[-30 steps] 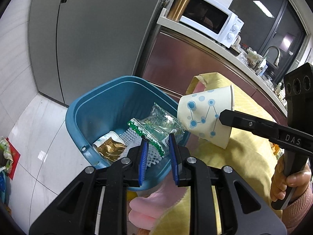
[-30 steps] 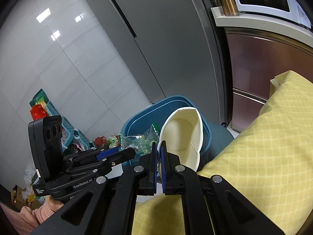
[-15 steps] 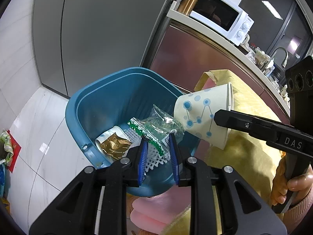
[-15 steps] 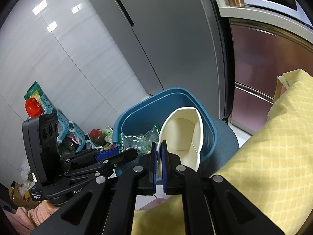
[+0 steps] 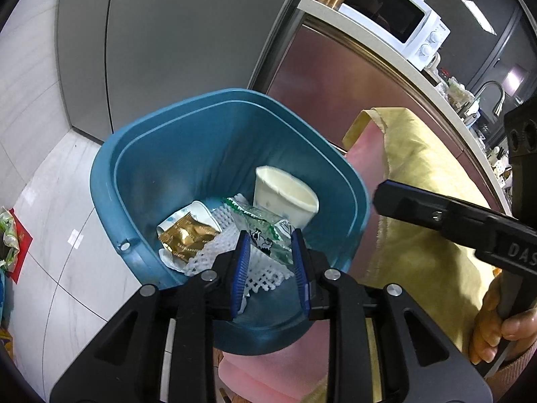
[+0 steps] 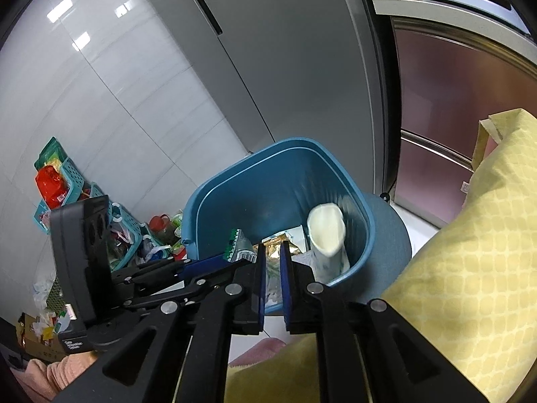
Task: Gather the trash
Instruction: 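Open right tool to drop cup while left tool drops plastic wrapper into bin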
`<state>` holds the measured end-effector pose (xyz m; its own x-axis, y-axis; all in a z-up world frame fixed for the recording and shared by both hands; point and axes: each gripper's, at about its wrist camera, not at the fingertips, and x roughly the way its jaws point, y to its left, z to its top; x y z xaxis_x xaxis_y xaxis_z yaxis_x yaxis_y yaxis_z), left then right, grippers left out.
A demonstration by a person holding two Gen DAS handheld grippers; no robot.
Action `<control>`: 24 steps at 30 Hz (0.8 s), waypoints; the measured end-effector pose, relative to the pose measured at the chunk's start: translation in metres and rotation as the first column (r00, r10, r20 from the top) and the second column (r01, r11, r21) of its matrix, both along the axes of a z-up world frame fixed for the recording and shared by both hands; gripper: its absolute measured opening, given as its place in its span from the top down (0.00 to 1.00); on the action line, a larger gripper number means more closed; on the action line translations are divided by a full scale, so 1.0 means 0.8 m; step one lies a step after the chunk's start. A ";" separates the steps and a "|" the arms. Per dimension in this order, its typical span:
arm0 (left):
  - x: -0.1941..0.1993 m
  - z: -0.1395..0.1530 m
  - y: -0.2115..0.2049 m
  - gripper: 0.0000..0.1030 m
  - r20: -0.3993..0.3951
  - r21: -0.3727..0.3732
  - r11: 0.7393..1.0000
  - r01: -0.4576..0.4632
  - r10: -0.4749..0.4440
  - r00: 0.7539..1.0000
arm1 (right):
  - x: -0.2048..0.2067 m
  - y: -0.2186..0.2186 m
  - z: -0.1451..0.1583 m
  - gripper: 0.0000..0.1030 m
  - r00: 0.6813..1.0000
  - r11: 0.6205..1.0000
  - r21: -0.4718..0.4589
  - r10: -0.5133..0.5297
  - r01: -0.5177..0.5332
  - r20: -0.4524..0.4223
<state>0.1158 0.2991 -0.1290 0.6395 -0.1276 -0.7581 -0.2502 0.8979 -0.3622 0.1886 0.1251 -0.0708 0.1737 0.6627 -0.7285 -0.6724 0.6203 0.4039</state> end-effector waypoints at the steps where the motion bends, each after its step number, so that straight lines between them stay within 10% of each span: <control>1: 0.001 -0.001 0.001 0.76 -0.003 -0.003 1.000 -0.003 0.003 1.000 | 0.000 -0.002 0.000 0.91 1.000 1.000 0.003 -0.002 0.002 -0.001; 24: -0.030 0.057 -0.018 0.59 0.152 0.059 0.998 0.006 -0.015 0.988 | -0.038 -0.106 0.049 0.82 0.997 0.988 0.141 -0.070 0.064 0.039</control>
<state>0.0921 0.2851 -0.0837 0.7469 -0.0938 -0.6583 -0.1861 0.9209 -0.3424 0.1586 0.0407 -0.0313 0.2509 0.7433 -0.6201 -0.6505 0.6039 0.4606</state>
